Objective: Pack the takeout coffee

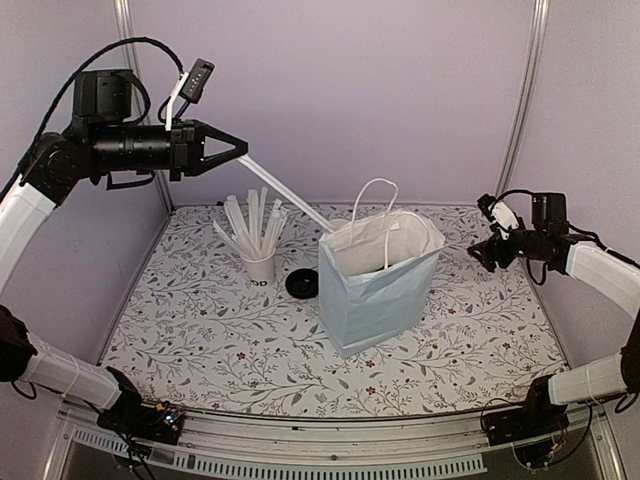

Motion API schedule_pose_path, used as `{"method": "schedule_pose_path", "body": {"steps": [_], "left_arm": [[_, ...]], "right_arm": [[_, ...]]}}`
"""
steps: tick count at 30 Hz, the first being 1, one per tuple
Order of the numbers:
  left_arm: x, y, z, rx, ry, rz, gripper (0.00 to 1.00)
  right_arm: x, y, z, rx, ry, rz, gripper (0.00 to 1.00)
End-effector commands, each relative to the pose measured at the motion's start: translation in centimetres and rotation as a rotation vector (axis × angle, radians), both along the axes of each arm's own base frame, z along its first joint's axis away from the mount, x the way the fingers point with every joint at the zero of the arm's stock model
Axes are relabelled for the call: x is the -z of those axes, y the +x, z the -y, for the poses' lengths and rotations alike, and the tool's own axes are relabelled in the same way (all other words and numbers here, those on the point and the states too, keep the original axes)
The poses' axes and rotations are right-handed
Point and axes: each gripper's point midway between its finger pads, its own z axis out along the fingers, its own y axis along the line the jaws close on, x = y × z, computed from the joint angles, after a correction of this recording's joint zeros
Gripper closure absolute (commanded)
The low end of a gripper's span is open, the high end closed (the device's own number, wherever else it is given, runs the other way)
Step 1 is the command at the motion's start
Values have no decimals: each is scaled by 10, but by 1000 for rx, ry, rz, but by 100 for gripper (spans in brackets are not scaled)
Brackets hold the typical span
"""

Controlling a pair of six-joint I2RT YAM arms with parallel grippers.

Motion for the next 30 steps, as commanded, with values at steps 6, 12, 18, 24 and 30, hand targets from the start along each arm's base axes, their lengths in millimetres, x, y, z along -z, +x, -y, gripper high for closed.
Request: {"method": "schedule_pose_path", "body": {"steps": [6,12,18,24,30], "left_arm": [[27,-4,37,81,89,-35,100],[73,14,65,86,206,-130,100],[109,21,104,140,250,-177,100],[137,32,138,170,281,-208,97],[155,41,162,177,297,-212,55]], "right_arm": [[11,-3,-4,-26,-7,-35,9],[11,-4,-5,-33,-9,-34,9],[11,-5,-5,-36,-10,-35,9],[11,-6,-6,-39,-11,-37,9],[12,-6,-6,-40,-15,-39,9]]}}
